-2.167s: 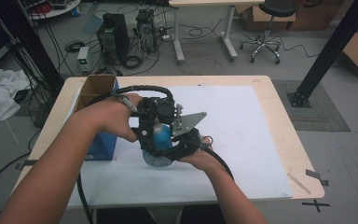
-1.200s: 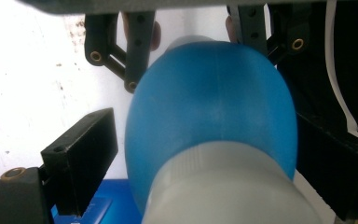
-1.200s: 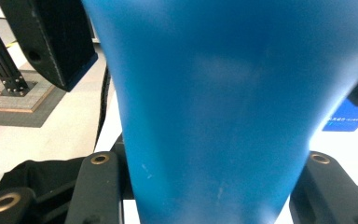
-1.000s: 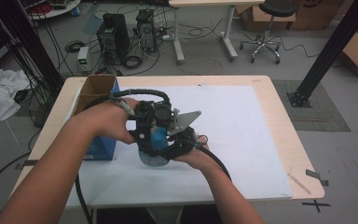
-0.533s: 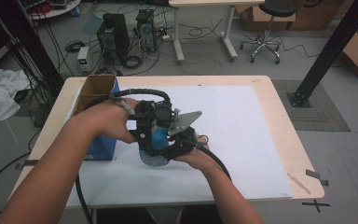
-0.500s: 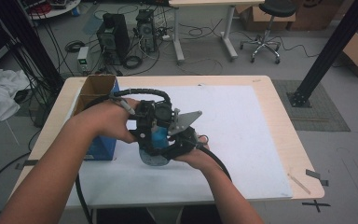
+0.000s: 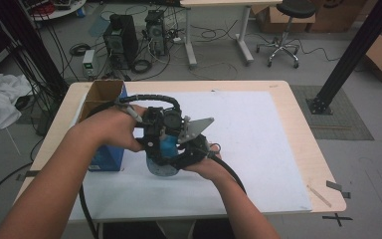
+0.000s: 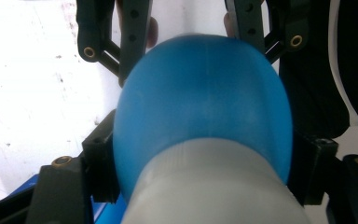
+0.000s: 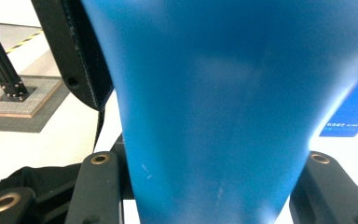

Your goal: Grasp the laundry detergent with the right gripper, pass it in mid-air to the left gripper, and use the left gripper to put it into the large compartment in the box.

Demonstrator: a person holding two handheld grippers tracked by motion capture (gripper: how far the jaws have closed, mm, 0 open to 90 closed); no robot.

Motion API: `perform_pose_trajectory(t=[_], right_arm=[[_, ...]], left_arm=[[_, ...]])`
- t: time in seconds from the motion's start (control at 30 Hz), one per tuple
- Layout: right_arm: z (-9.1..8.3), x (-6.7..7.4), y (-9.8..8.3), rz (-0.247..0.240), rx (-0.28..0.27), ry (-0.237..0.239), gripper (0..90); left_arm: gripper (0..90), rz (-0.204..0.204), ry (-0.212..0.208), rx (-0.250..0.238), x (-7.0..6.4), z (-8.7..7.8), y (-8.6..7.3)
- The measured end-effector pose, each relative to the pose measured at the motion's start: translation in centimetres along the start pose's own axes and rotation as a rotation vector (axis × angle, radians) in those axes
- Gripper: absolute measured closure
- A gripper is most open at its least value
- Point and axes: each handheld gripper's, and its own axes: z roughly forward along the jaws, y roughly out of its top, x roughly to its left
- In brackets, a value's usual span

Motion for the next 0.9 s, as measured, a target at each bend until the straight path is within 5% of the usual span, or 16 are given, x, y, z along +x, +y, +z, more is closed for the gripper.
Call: perform_pose_trajectory(t=[0.47, 0.8, 0.9], right_arm=[[0.15, -0.03, 0.03, -0.024, 0.009, -0.013, 46.9], [0.2, 0.13, 0.08, -0.012, 0.002, -0.02, 47.0], [-0.07, 0.01, 0.15, -0.049, 0.009, -0.045, 46.7]], left_arm=[[36.9, -0.002, 0.011, 0.003, -0.02, -0.01, -0.01], [38.5, 0.022, 0.057, 0.036, -0.36, 0.0, 0.29], [38.7, 0.026, 0.069, 0.025, -0.48, -0.18, 0.33]])
